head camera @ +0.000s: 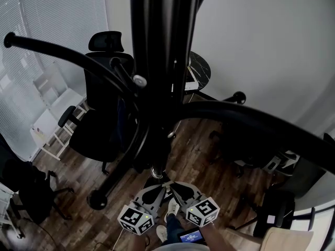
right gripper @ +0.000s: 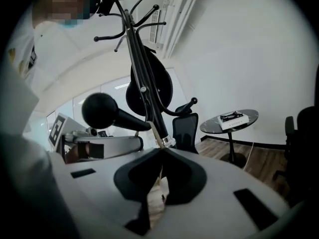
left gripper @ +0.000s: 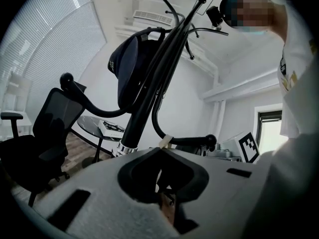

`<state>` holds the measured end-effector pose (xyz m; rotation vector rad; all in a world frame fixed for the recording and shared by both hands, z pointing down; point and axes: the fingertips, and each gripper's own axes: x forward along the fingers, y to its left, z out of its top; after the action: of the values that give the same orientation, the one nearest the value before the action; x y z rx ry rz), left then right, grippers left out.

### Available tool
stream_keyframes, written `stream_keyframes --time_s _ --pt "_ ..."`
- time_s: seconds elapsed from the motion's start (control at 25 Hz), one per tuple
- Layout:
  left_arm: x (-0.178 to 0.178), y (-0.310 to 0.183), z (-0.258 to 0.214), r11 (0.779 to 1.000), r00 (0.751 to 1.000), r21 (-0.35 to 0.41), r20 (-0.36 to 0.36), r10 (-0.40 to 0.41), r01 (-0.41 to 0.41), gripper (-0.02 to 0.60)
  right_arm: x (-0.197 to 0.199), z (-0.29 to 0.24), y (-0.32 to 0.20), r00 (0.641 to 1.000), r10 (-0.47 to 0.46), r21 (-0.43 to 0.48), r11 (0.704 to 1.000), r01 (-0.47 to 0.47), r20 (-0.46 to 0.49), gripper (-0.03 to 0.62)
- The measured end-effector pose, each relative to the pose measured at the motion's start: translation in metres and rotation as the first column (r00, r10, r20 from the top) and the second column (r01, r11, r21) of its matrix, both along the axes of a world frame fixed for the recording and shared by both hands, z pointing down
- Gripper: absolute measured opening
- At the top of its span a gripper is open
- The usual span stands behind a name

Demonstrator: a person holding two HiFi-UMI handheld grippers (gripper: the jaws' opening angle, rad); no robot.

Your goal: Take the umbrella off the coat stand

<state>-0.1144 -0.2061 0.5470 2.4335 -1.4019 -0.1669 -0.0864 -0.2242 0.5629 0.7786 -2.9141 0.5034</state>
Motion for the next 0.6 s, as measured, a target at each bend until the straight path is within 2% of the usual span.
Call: stream_keyframes --time_s 0.16,0.6 --pt "0.005 -0.001 -0.005 1.000 1.000 0.011 -0.017 0.011 -0.011 0.020 0.006 -0.003 -0.002 1.000 0.023 -0.004 1.000 -0.023 0.018 0.017" --pt "0.016 -0.001 -0.010 0.999 0.999 0.023 0.001 0.033 -0.033 0.020 0.017 -0.010 -0.001 0.999 0.040 0.008 0.999 -0.040 0.022 0.017"
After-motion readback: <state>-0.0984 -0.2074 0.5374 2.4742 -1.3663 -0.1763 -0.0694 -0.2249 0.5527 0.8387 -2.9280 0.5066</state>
